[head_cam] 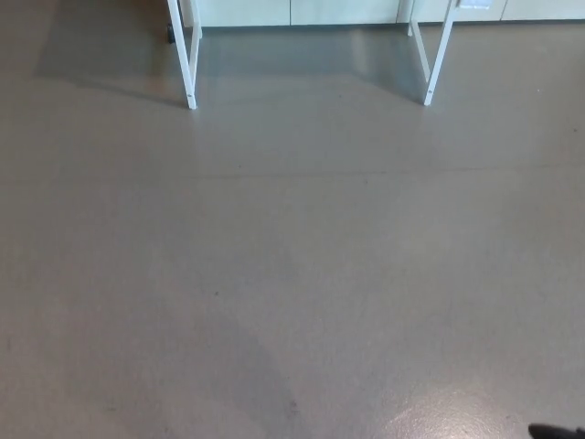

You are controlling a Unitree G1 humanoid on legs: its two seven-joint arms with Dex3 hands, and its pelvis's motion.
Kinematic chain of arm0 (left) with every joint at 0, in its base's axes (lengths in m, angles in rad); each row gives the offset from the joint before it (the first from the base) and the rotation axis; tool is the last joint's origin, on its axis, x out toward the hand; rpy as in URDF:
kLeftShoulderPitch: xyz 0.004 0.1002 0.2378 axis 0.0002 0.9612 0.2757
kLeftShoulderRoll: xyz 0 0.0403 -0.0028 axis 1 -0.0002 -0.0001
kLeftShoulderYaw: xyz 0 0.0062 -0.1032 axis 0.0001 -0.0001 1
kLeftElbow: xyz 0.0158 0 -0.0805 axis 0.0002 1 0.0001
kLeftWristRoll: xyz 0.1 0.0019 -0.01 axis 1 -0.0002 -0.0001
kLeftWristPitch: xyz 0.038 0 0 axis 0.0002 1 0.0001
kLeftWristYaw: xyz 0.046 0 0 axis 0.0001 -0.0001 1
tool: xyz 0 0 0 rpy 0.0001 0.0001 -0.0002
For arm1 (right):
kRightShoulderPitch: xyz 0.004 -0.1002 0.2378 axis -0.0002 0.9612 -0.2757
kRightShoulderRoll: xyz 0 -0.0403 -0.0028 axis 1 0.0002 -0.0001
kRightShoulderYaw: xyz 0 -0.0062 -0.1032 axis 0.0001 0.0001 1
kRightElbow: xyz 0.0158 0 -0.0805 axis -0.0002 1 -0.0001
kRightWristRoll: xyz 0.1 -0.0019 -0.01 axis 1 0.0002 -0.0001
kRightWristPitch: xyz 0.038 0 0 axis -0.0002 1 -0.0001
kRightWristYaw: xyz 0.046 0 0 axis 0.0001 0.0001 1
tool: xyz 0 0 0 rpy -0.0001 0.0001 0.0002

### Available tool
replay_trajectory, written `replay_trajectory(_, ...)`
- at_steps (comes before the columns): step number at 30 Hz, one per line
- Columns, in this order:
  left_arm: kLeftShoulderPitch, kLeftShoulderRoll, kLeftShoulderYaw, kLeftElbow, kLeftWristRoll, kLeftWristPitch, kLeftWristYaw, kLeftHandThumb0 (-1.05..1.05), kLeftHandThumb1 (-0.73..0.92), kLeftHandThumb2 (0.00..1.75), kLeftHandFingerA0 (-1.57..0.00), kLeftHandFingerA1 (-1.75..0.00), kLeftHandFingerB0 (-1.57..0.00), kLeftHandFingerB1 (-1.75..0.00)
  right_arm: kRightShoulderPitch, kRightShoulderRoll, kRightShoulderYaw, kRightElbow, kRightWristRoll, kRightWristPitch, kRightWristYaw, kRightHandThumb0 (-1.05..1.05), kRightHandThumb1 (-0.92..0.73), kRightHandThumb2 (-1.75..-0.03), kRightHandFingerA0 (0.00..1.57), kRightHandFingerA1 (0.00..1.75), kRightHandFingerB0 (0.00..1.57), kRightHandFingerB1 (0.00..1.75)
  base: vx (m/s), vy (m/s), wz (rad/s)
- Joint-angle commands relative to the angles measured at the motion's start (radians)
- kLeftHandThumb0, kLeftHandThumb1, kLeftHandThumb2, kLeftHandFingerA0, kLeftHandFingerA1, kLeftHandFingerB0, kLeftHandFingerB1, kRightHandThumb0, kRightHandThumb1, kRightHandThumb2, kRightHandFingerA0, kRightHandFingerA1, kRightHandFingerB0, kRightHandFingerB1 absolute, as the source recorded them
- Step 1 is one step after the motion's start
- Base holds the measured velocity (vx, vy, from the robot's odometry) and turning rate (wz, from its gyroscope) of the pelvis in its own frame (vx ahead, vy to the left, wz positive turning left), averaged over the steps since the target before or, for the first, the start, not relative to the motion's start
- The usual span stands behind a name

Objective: The robot walks towards a desk on which an eraser is kept on the left hand side and a container is kept on the right hand side. The robot picks up the eraser using its left hand and places it in the container.

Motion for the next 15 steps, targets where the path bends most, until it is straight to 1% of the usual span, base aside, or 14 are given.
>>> replay_trajectory(1,0.081,-0.022,0.099,-0.175,-0.249,-0.001,-0.155,-0.29,0.66,0.66,-0.2,-0.33,-0.18,-0.31,0.084,0.009,-0.065,-0.193,0.174,-0.046,0.102,-0.4,-0.46,-0.71,0.56,0.53,0.35,0.46,0.0,0.0,0.0)
replay_trajectory(6,0.094,-0.029,0.108,-0.2,-0.245,0.024,-0.158,-0.29,0.66,0.67,-0.21,-0.34,-0.18,-0.31,0.102,0.011,-0.066,-0.217,0.172,-0.026,0.109,-0.41,-0.46,-0.7,0.58,0.52,0.35,0.46,0.0,0.0,0.0)
replay_trajectory(15,0.125,-0.019,0.106,-0.2,-0.254,0.012,-0.189,-0.28,0.66,0.65,-0.19,-0.33,-0.16,-0.3,0.127,0.013,-0.066,-0.226,0.172,-0.028,0.121,-0.38,-0.46,-0.69,0.58,0.53,0.37,0.47,0.0,0.0,0.0)
